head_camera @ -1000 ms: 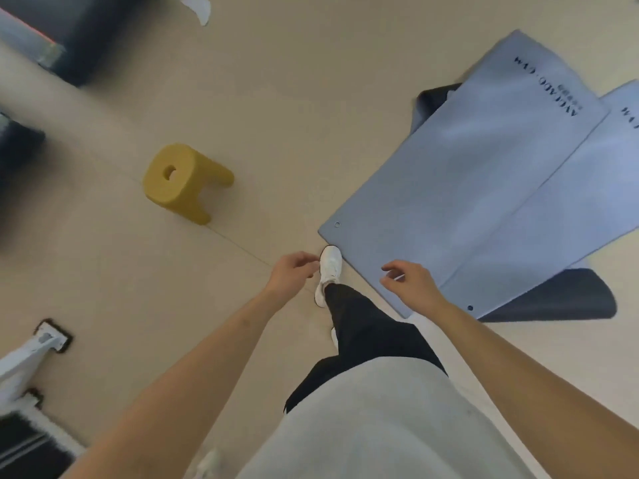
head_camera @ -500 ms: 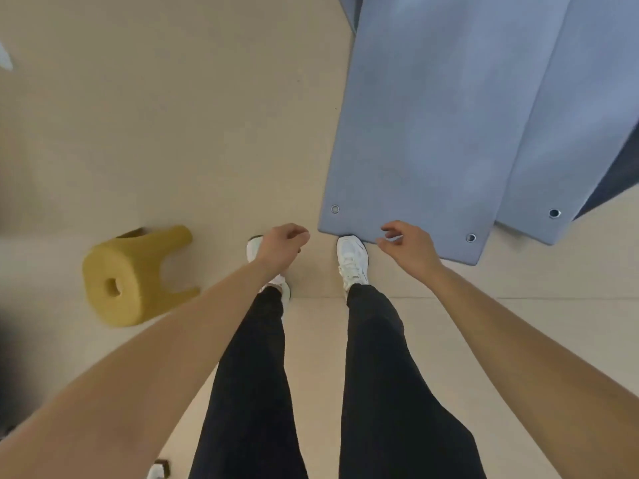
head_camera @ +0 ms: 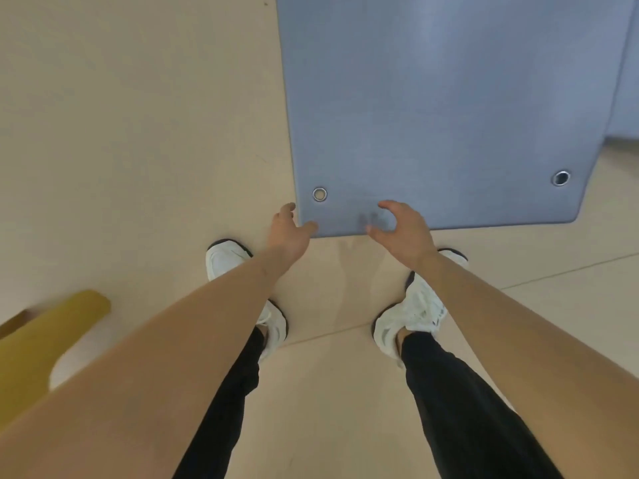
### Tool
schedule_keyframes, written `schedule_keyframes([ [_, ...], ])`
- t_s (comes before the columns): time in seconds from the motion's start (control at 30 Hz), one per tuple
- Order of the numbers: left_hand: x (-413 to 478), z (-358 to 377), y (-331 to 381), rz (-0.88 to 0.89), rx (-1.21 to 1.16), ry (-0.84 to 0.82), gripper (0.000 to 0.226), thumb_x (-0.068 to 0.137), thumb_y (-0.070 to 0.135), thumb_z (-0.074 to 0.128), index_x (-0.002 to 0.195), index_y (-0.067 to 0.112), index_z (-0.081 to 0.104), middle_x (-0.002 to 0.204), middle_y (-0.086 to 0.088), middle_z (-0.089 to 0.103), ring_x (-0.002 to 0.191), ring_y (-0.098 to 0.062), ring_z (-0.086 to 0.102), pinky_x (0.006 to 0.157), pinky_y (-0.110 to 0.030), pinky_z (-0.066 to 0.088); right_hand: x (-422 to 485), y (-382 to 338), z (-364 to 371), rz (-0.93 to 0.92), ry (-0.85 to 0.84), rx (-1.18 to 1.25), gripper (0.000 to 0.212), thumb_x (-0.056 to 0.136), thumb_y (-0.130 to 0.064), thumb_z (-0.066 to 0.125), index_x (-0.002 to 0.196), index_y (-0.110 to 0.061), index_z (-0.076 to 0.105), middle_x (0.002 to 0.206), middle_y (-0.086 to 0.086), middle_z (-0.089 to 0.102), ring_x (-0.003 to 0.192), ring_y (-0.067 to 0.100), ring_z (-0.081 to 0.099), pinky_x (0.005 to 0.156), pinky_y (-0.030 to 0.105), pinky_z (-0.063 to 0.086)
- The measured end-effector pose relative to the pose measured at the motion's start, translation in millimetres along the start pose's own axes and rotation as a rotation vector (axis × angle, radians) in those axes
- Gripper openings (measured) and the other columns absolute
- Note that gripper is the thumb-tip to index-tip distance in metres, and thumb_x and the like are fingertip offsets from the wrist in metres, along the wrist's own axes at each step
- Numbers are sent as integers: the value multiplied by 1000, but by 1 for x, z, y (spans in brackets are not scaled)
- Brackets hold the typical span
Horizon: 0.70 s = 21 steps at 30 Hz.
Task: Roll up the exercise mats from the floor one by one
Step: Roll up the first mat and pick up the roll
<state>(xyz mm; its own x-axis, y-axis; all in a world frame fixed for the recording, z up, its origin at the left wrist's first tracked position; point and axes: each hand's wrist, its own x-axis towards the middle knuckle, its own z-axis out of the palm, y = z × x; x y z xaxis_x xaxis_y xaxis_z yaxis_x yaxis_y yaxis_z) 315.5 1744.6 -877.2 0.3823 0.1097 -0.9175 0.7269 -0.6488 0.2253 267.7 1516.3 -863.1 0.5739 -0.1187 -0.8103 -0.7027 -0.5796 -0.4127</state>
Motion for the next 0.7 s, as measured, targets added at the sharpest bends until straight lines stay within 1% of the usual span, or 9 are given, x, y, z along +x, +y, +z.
schedule_keyframes([
  [0.03,10,8,-6,-11,-5,1,81,93,36,69,159,20,26,156,-7,38,138,-27,46,109,-42,43,9,9,10,-16,10,-12,64,85,-38,79,141,-17,56,145,4,54,134,29,48,111,33,35],
  [0.1,23,20,-13,-18,-49,-7,95,84,40,74,161,21,21,153,-7,33,138,-29,45,112,-46,43,19,25,21,-46,21,-34,70,84,-35,81,144,-15,53,153,5,47,138,32,41,115,36,32],
  [0.17,31,28,-19,-10,-126,22,101,70,45,77,155,21,30,138,-3,37,130,-27,51,108,-46,47,23,37,25,-69,13,-51,75,83,-34,82,148,-17,49,160,3,39,143,30,36,117,36,30],
  [0.23,35,29,-20,2,-203,62,86,64,47,80,138,20,47,125,-1,49,122,-28,57,103,-45,52,24,45,23,-78,3,-67,79,82,-36,83,150,-21,47,163,0,34,146,27,33,117,33,29],
  [0.3,31,26,-15,8,-268,58,47,78,36,82,114,19,58,112,-1,63,114,-29,65,98,-47,55,22,48,18,-88,2,-81,83,79,-36,84,151,-22,45,163,-2,34,146,25,33,118,34,29],
  [0.37,20,20,-8,35,-331,34,19,91,21,75,104,19,60,105,0,68,102,-23,69,98,-47,56,16,48,12,-105,8,-96,85,77,-37,86,151,-23,46,162,-2,36,145,27,34,119,37,31],
  [0.47,-10,8,7,53,-407,-3,17,94,18,73,105,18,61,107,1,71,101,-20,70,96,-46,58,-3,41,-4,-136,9,-145,87,74,-36,87,149,-23,47,159,0,40,143,28,36,116,44,35],
  [0.6,-64,-33,33,63,-500,10,21,90,19,77,106,12,65,112,-12,74,105,-30,73,92,-50,60,-40,18,-30,-246,76,-304,81,72,-33,88,144,-19,53,150,6,48,132,35,43,107,53,41],
  [0.7,-99,-87,50,41,-624,46,18,92,14,74,106,6,65,107,-11,75,95,-25,75,83,-40,62,-66,-3,-49,-318,175,-394,65,77,-23,84,137,-14,59,137,9,58,122,38,51,99,53,44],
])
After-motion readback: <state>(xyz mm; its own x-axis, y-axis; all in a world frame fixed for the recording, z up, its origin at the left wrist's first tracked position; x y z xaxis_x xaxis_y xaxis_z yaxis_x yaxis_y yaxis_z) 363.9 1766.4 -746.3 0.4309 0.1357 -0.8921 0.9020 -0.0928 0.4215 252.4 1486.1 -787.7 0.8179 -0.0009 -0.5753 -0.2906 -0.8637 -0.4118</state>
